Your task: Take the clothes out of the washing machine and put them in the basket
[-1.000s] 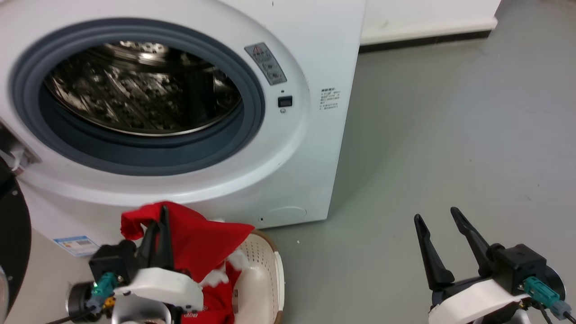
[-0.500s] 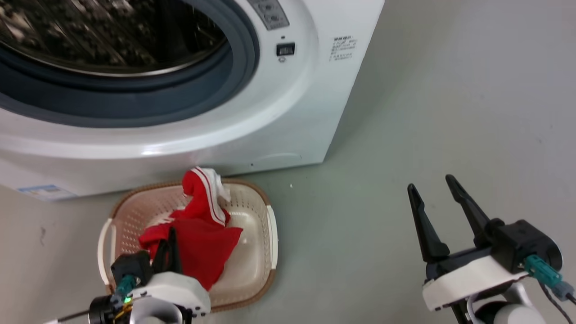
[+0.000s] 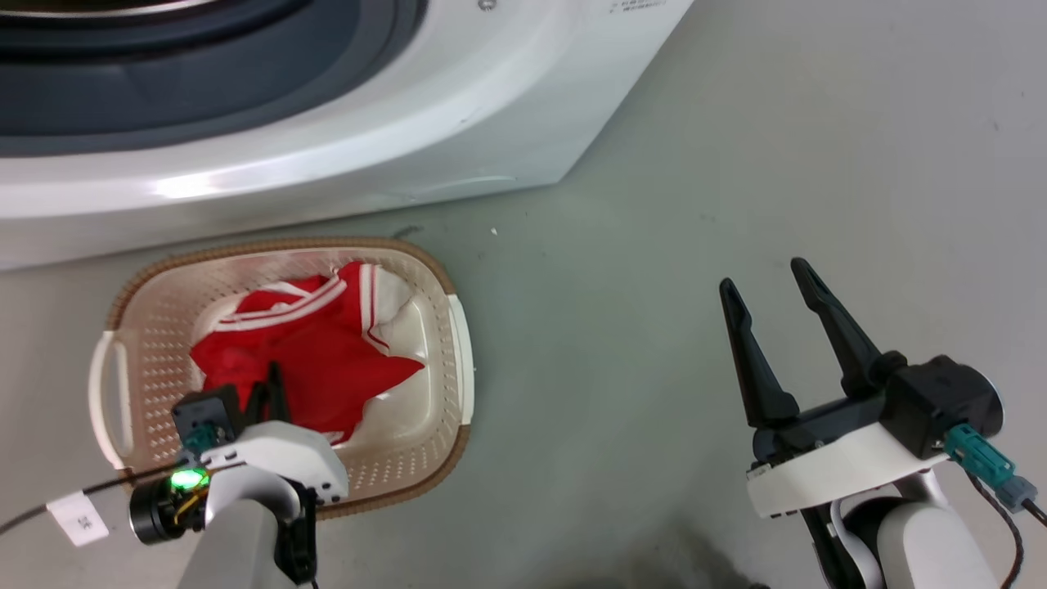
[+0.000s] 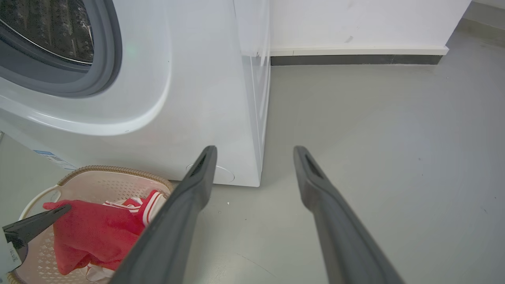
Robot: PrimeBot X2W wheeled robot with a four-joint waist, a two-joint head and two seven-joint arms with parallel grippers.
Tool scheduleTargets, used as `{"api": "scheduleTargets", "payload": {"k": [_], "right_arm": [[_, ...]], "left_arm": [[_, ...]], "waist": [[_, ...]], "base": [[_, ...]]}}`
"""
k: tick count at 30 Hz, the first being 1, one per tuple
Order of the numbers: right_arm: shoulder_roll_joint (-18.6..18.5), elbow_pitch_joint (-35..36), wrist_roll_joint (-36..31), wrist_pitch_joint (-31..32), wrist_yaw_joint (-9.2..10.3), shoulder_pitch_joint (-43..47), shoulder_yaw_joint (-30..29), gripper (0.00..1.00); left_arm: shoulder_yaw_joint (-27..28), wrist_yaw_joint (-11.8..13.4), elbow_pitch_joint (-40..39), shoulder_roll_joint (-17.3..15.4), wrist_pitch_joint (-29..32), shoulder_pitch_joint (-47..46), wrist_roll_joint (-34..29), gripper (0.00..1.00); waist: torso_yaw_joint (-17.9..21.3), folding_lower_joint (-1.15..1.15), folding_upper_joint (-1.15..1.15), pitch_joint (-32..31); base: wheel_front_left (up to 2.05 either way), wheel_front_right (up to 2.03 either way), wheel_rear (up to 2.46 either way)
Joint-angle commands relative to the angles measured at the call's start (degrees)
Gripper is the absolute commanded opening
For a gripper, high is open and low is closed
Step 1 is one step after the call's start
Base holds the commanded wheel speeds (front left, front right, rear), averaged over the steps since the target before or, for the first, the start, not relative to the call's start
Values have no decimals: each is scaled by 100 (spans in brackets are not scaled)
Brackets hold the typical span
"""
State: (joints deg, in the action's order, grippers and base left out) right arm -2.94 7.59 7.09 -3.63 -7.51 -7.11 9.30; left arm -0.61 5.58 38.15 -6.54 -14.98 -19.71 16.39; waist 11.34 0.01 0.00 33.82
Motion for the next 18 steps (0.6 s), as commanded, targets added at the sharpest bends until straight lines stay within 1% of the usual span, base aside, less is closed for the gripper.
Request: {"api": "scheduleTargets", "payload": {"k": [1,3,8,14,15,16,17,18], "right_arm": [[13,-18,31,-66,4,-158,43,100],[12,-74,41,-112,4,-214,96,100],[12,-168,87,-203,4,-375,197,100],[12,-311,117,-299,4,-454,224,100],[13,-345,122,-303,4,-462,221,100],[12,-371,118,-315,4,-469,204,100],[11,-407,124,-330,4,-472,190,100],[12,-443,102,-339,4,-473,180,100]], "left_arm": [[72,9,135,-36,-28,-231,-30,0],[143,-10,381,-78,-28,-362,-62,0],[345,36,960,-161,-22,-695,-49,0],[472,6,1544,-211,-22,-925,-40,0],[487,11,1620,-200,-22,-936,-50,11],[503,15,1691,-185,-22,-936,-53,43],[503,-1,1742,-169,-22,-920,-68,100],[506,-2,1769,-138,-23,-891,-84,100]], "waist": [[118,-1,0,307],[163,-1,0,431],[283,-1,0,696],[362,-1,0,777],[362,-1,0,750],[357,-1,0,706],[346,-1,0,643],[327,-1,0,563]], "base": [[0,0,0],[0,0,0],[0,0,0],[0,0,0],[0,0,0],[0,0,0],[0,0,0],[0,0,0]]}}
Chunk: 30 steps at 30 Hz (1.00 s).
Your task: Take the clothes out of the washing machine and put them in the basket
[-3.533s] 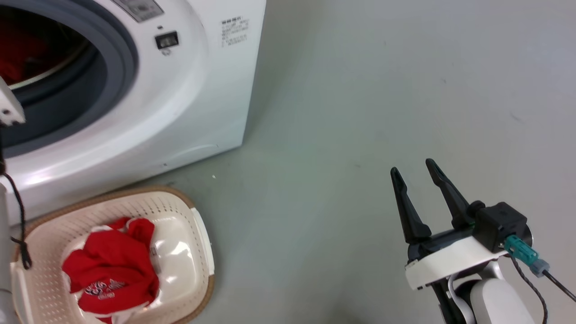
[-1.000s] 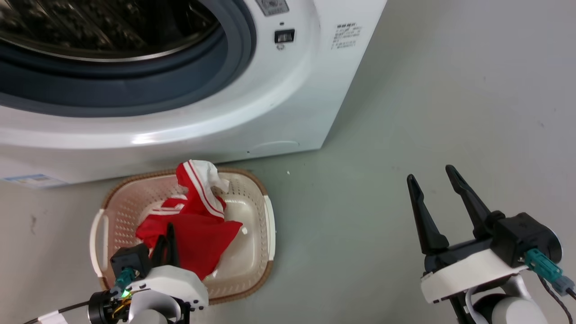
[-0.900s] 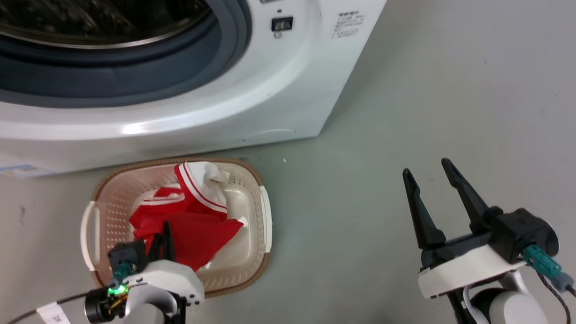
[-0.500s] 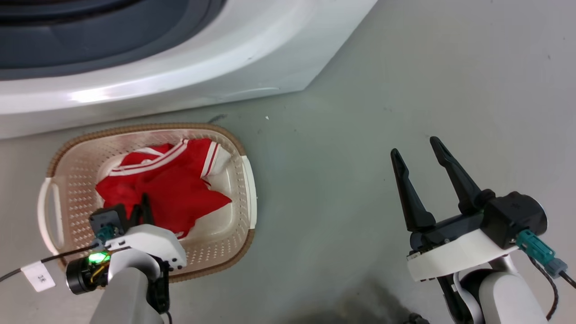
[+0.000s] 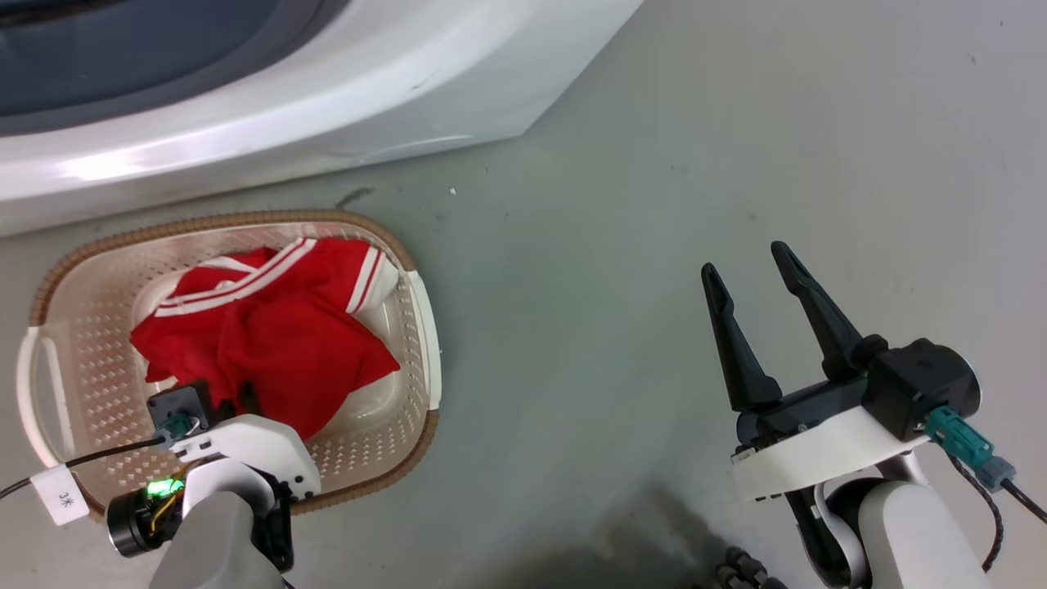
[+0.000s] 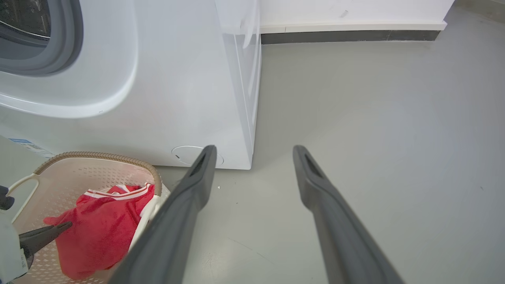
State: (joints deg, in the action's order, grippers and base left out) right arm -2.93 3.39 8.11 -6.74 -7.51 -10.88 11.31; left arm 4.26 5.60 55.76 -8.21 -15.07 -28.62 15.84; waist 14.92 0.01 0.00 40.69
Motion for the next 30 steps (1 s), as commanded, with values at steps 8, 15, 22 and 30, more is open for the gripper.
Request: {"api": "scheduleTargets", "payload": {"k": [8,15,22,30], "right_arm": [[10,-99,-175,-63,4,151,-236,100],[8,-16,-332,94,4,478,-572,100],[8,155,-456,304,4,892,-840,100],[8,331,-478,460,4,1265,-1038,100]], "left_arm": [[111,-191,-223,274,-14,479,-71,100],[84,-373,-856,463,-14,999,-216,100],[-6,-506,-1697,526,-13,1384,-305,100],[-320,-569,-2716,535,-14,1728,-430,100]], "waist": [[-320,-1,0,-1107],[-656,-1,0,-1971],[-967,-1,0,-2688],[-1174,-1,0,-3314]], "base": [[0,0,0],[0,0,0],[0,0,0],[0,0,0]]}}
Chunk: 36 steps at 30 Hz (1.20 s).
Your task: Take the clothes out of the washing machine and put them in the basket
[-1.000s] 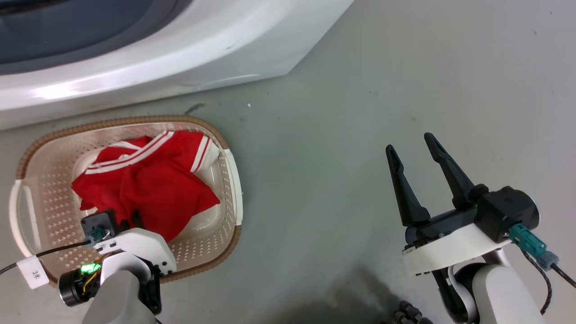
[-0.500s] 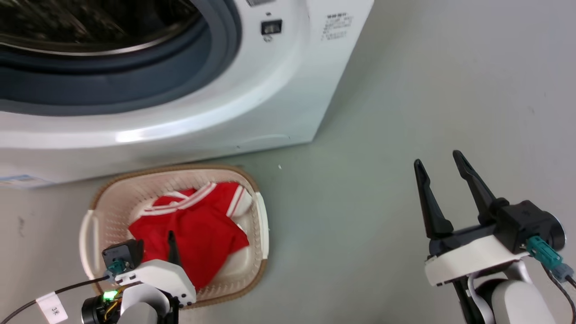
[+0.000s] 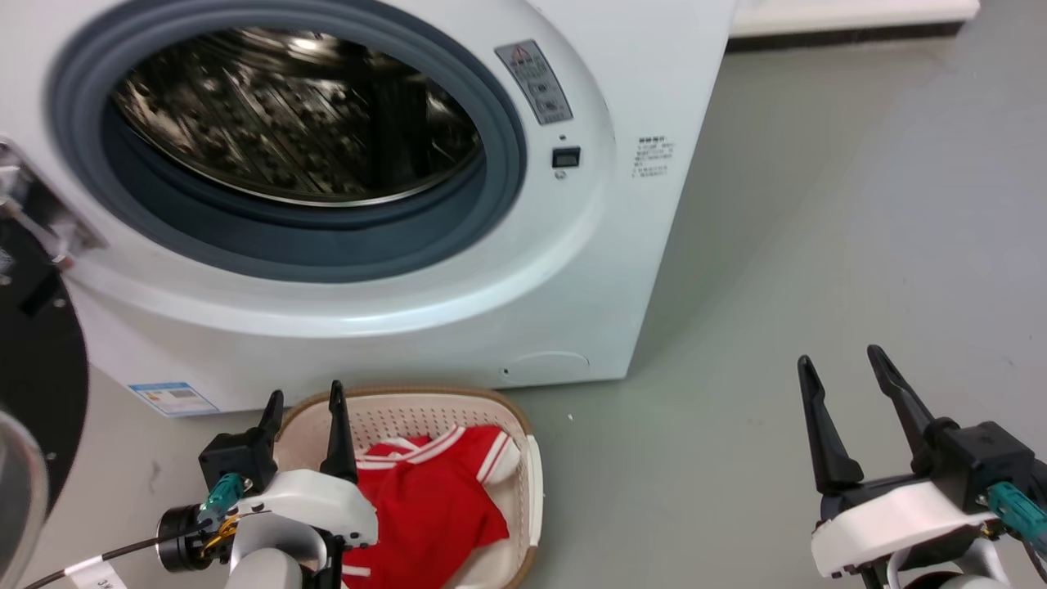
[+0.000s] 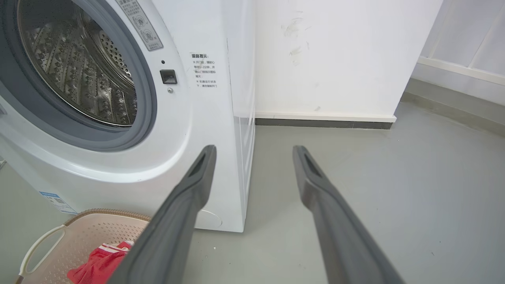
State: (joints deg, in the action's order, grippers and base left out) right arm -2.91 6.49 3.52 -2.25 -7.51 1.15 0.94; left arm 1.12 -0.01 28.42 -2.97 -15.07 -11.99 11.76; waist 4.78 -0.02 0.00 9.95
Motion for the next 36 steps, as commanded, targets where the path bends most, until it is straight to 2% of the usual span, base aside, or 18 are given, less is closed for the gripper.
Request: {"api": "scheduleTargets", "payload": {"k": [1,10,21,28,36], "right_arm": [[7,48,-21,23,4,90,-19,100],[6,229,-10,171,4,499,-125,100],[7,376,36,242,4,869,-110,100],[7,432,59,277,4,978,-80,100],[7,450,97,254,4,956,-96,100]], "left_arm": [[-47,-7,-128,12,-14,90,-16,100],[-436,63,-1473,-8,38,549,-209,100],[-607,174,-3081,-320,927,1341,-429,100],[-566,276,-3492,-388,1242,1796,-376,100],[-601,318,-3629,-407,1335,1853,-360,100]], "waist": [[-184,2,0,-296],[-379,2,0,-924],[-549,2,0,-1261],[-604,2,0,-1324],[-657,2,0,-1306]], "base": [[0,0,0],[0,0,0],[0,0,0],[0,0,0],[0,0,0]]}}
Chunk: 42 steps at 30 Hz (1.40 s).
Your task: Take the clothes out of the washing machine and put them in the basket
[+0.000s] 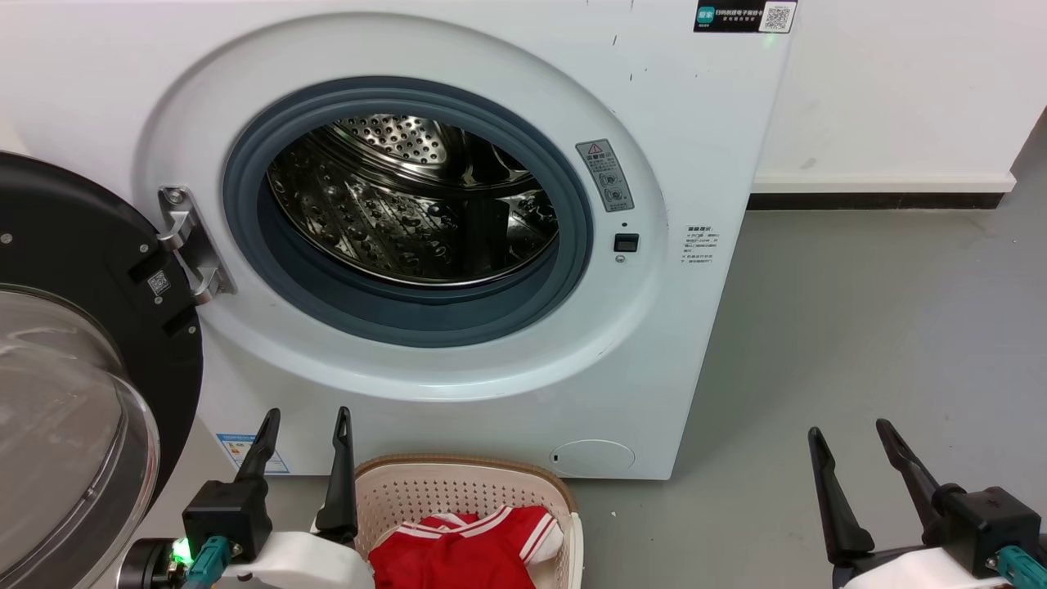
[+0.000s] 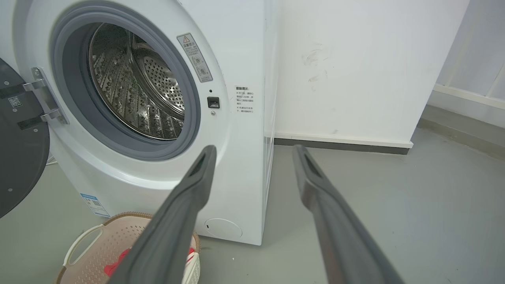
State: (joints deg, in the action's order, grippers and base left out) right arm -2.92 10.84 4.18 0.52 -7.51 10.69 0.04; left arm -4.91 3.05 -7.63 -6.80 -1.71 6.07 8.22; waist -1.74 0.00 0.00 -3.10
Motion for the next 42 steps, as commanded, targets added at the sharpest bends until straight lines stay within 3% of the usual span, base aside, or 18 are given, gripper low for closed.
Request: {"api": "scheduleTargets", "payload": {"k": [1,4,5,8,25,42], "right_arm": [[8,13,35,-27,4,3,-7,100],[8,-11,41,-38,4,-19,-3,100],[0,-14,37,-25,0,0,1,0],[0,-134,120,-39,0,35,34,0],[-129,-654,2225,-17,1,-374,30,0],[-189,-1053,3791,26,1,-678,-6,0]], "left_arm": [[-8,10,-26,-34,14,40,-4,100],[-40,-3,-22,-59,47,16,-12,100],[-39,0,4,-28,55,0,4,0],[-58,10,91,12,47,68,89,0],[108,-229,555,5,133,-232,2065,0],[248,-426,957,24,214,-486,3556,0]], "waist": [[-10,0,0,0],[-19,0,0,0],[-19,0,0,0],[-18,0,0,3],[8,0,0,48],[33,0,0,89]], "base": [[0,0,0],[0,0,0],[0,0,0],[0,0,0],[0,0,0],[0,0,0]]}}
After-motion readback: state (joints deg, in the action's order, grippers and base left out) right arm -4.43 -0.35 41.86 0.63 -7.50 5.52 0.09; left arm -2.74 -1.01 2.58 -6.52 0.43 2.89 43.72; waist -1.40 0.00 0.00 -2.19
